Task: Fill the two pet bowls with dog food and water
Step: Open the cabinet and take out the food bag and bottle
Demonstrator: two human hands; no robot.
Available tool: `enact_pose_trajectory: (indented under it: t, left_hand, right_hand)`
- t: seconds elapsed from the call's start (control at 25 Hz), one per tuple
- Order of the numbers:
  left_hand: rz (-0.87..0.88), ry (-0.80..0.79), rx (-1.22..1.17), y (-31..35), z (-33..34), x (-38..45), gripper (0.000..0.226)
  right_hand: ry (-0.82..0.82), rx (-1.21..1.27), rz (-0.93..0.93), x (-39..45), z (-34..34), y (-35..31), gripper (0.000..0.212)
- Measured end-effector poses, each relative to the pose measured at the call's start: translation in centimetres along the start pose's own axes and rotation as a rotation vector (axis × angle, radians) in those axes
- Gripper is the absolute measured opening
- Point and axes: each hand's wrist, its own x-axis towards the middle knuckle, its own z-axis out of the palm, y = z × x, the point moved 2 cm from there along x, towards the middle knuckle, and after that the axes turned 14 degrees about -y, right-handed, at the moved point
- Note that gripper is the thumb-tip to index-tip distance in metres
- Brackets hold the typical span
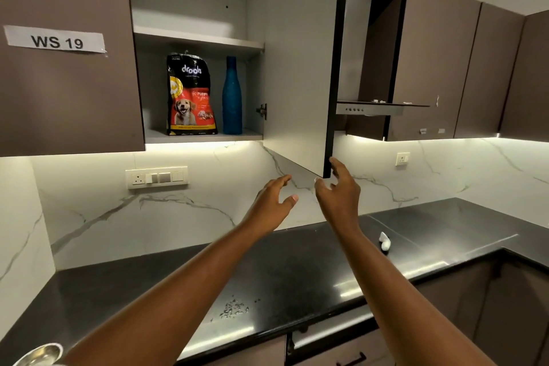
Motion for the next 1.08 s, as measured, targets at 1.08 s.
enact_pose_trajectory:
  t: [1.08]
  left_hand:
    - [-0.060,0.318,0.032,-26.7,-31.4,11.6,0.067]
  right_hand:
    - [-0.365,-0.054,-0.125,20.4,31.6,-3.4,0.078]
